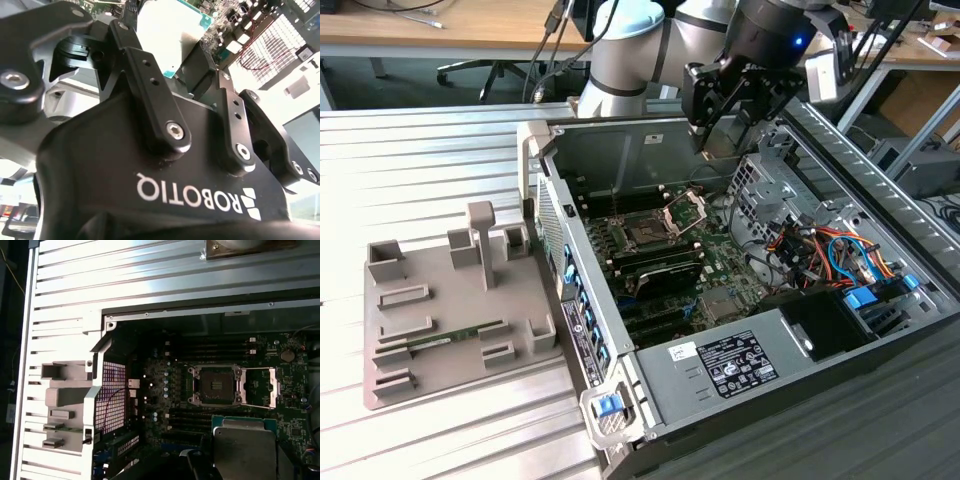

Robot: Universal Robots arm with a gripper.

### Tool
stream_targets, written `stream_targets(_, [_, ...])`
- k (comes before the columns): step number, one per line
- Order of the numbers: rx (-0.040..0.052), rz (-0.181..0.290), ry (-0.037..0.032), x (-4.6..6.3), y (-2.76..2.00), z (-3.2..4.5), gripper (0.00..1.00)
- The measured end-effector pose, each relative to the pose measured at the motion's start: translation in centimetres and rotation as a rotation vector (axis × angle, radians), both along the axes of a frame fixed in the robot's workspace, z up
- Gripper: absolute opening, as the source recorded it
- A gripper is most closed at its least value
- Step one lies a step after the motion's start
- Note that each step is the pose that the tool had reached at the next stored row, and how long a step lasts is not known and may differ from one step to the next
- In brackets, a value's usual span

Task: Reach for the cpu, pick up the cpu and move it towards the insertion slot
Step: 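Pick up the cpu and move it towards the insertion slot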

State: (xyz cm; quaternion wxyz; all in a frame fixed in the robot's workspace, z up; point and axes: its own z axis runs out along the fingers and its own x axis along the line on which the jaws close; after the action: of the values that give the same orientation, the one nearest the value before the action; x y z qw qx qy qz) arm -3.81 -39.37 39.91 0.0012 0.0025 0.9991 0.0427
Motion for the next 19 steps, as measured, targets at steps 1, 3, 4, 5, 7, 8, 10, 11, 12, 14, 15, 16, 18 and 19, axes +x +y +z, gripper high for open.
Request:
stream_targets(1, [-0.0001, -0.009, 0.0001, 0.00, -0.01, -0.01, 0.55])
stream_targets(3, [0.0000, -0.009, -0.0001, 0.00, -0.01, -0.03, 0.55])
stream_targets(4, [0.0000, -0.009, -0.0001, 0.00, -0.01, -0.03, 0.55])
stream_targets(5, [0.0000, -0.009, -0.0001, 0.00, 0.00, -0.04, 0.55])
stream_targets(7, [0.0002, -0.009, -0.0002, 0.00, 0.00, -0.06, 0.55])
stream_targets(8, [0.0002, -0.009, -0.0002, 0.00, 0.00, -0.08, 0.55])
stream_targets(10, [0.0002, -0.010, -0.0002, 0.00, 0.00, -0.14, 0.55])
stream_targets(11, [0.0001, -0.009, -0.0001, 0.00, -0.01, -0.16, 0.55])
stream_targets(12, [0.0001, -0.009, -0.0001, 0.00, -0.01, -0.22, 0.55])
stream_targets(14, [0.0000, -0.009, -0.0001, 0.00, -0.01, -0.28, 0.55])
stream_targets(15, [0.0000, -0.010, -0.0001, 0.00, -0.01, -0.35, 0.55])
stream_targets(16, [0.0000, -0.009, -0.0001, 0.00, -0.01, -0.37, 0.55])
stream_targets(18, [0.0001, -0.009, -0.0001, 0.00, -0.01, -0.42, 0.55])
stream_targets(19, [0.0001, -0.009, -0.0002, 0.00, 0.00, -0.45, 0.55])
